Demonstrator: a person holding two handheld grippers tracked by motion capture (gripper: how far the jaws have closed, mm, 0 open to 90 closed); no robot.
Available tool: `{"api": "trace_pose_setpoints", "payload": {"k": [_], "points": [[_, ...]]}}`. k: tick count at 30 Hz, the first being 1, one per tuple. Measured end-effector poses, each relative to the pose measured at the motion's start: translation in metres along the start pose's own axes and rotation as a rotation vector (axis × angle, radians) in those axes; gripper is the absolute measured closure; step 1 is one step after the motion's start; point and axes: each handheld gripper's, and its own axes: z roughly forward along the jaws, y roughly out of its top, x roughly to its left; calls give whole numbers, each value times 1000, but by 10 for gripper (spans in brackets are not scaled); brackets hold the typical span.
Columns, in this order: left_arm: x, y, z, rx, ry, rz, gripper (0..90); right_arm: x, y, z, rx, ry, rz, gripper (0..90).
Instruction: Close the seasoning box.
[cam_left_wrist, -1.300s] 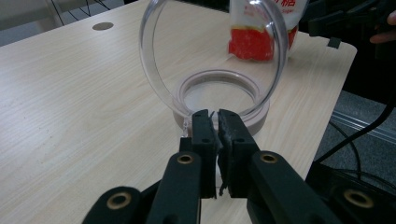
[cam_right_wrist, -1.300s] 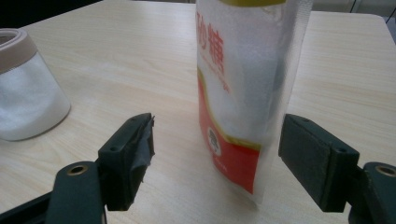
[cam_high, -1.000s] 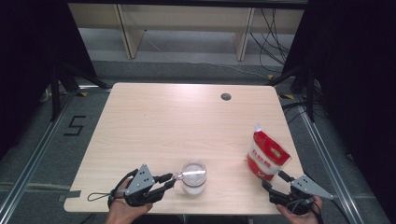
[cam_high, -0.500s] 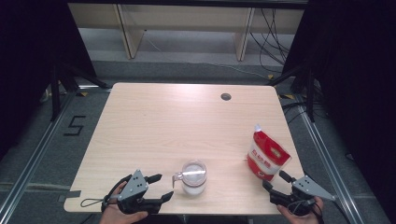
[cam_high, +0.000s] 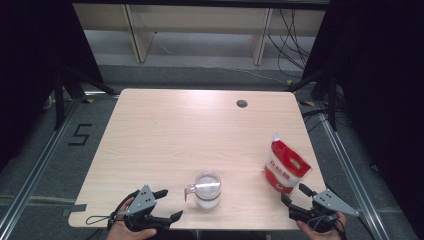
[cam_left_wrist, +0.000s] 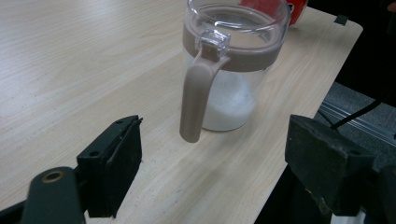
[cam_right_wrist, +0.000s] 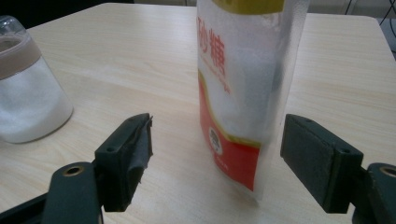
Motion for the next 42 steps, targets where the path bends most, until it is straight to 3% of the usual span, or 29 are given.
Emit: {"api": "trace_pose_setpoints", "payload": {"k": [3, 4, 7, 8, 10, 11, 12, 14, 18, 23, 26, 27, 29, 42], "points": [[1, -2, 0, 3, 8, -6, 164, 1, 0, 0, 1, 6, -4, 256], [2, -3, 0, 5, 12, -10, 164, 4, -1, -1, 5, 7, 28, 252], [2, -5, -1, 16, 29, 1, 164, 7, -2, -2, 5, 4, 55, 243], [2, -5, -2, 19, 31, 3, 164, 5, -2, -1, -3, 2, 14, 235], [3, -7, -2, 22, 31, 1, 163, 6, -2, -2, 4, 2, 19, 235], [3, -7, -2, 16, 31, -10, 164, 6, -2, -3, 3, 3, -3, 234], [4, -8, -2, 26, 30, 0, 164, 6, -2, -3, -5, 1, -5, 233], [4, -10, -2, 28, 36, -17, 163, 7, -3, -3, 1, 2, 4, 227], [5, -12, -1, 39, 37, 7, 164, 9, -4, -3, 15, 16, -1, 205], [3, -13, 1, 63, 33, -8, 164, 10, -5, -3, 17, 26, -6, 195], [3, -14, 3, 52, 29, -24, 164, 10, -5, -4, 34, 29, -9, 188], [3, -14, 3, 57, 29, -21, 164, 10, -5, -3, 12, 28, -9, 188], [4, -14, 2, 63, 31, -8, 164, 10, -5, -5, 36, 31, -16, 186], [5, -14, 4, 52, 33, 2, 163, 12, -8, -4, 32, 32, -32, 166]]}}
